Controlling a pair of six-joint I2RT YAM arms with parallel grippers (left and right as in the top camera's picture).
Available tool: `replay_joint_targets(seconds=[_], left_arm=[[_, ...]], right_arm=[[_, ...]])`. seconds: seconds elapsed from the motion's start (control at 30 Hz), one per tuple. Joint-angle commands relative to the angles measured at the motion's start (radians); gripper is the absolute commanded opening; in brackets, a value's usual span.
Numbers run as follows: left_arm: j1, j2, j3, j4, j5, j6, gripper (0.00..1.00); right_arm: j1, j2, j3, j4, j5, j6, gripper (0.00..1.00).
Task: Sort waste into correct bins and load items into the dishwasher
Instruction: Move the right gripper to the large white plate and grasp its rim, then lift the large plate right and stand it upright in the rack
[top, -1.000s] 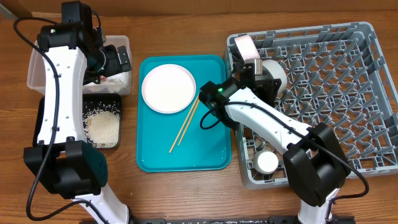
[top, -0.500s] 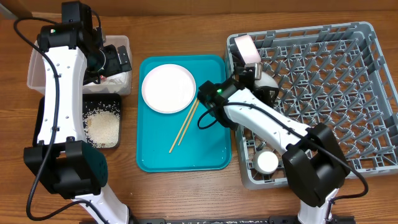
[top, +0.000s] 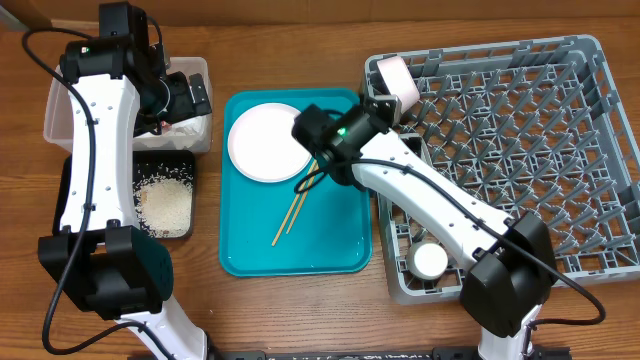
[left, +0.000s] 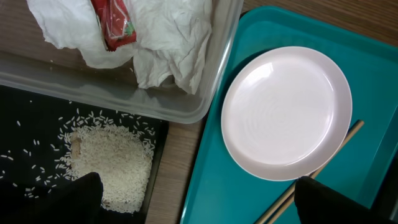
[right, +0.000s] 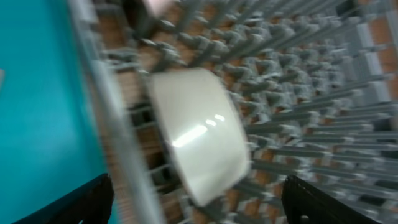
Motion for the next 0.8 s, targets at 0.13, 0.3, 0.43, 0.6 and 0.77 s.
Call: replay_joint_targets(seconds=[0.13,0.3,0.43,0.6,0.77], left_arm=[[0.000,0.001,0.021,0.002,0.003,-0.006,1.00],[0.000,0.001,0.021,0.002,0.003,-0.006,1.00],[0.000,0.002,0.021,0.002,0.003,-0.006,1.00],[0.000,0.002,0.021,0.002,0.003,-0.006,1.00],[0.000,0.001,0.021,0.002,0.003,-0.006,1.00]], right_arm=[[-0.010,0.000,0.042,0.371,-0.359,-0.170,0.84],[-0.028,0.109,0.029,0.600,-0.511,-0.166,0.67],[-0.030,0.192,0.029,0.630,-0.515,-0.117,0.57],[-0.030,0.260,0.029,0.650,-0.525,-0.083,0.51],[-0.030,0.309,0.029,0.668,-0.571,-0.066,0.46]])
